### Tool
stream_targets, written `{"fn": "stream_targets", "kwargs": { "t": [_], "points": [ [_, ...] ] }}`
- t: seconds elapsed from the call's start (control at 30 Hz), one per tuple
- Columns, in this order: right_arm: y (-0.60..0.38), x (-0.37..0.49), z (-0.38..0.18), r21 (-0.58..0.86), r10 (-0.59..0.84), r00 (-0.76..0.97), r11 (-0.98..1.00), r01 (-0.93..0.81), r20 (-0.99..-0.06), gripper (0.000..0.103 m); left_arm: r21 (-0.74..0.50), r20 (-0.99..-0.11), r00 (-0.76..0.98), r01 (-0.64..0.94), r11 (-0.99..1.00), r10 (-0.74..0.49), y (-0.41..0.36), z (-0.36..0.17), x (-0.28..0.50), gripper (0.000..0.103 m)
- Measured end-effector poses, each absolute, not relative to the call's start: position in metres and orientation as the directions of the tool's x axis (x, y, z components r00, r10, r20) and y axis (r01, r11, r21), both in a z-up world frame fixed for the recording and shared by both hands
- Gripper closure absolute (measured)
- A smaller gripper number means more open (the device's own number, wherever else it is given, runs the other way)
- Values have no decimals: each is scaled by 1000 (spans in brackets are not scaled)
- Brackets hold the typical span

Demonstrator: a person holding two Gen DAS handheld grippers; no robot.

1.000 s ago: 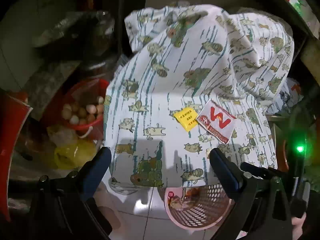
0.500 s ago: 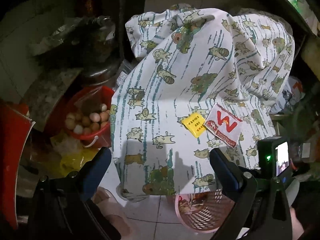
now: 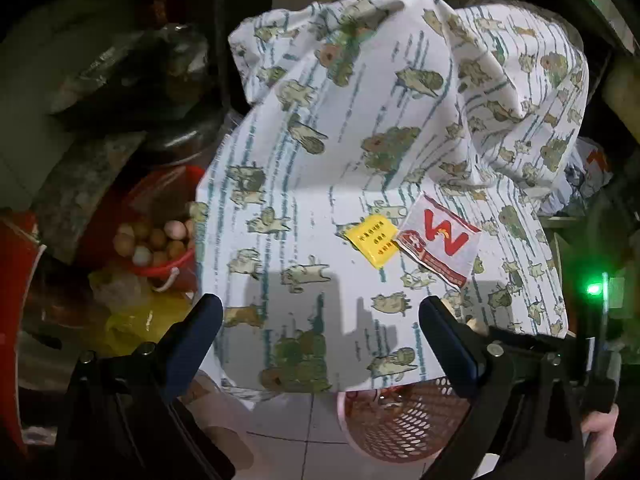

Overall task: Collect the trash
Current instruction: 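Grasp a bread scrap with the right tool, then grasp the other bread scrap with the left tool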

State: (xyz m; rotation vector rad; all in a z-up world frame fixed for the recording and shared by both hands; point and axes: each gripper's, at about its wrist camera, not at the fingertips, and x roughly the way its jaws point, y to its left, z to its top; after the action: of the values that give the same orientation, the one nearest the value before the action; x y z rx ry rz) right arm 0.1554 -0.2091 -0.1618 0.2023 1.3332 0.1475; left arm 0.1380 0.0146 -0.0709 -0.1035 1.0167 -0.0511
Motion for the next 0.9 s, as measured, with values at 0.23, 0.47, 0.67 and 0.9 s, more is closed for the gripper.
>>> {"fn": "stream_targets", "kwargs": {
  "t": [0.23, 0.47, 0.67, 0.9],
  "points": [
    [-253, 154, -146, 225, 196, 291, 972, 68, -936, 62, -92, -872, 481, 8, 996, -84, -14, -91, 155, 5],
    [-277, 156, -136, 237, 190, 327, 965, 110, -926, 62, -112, -897, 425, 50, 992, -123, -47, -112, 177, 5],
    [-300, 160, -124, 230, 156, 368, 959, 165, -917, 62, -171, -949, 258, 55, 984, -179, -82, -153, 192, 13],
    [-307, 161, -123, 230, 158, 360, 959, 167, -920, 62, -183, -964, 193, 18, 983, -183, -100, -179, 198, 38]
  ]
}}
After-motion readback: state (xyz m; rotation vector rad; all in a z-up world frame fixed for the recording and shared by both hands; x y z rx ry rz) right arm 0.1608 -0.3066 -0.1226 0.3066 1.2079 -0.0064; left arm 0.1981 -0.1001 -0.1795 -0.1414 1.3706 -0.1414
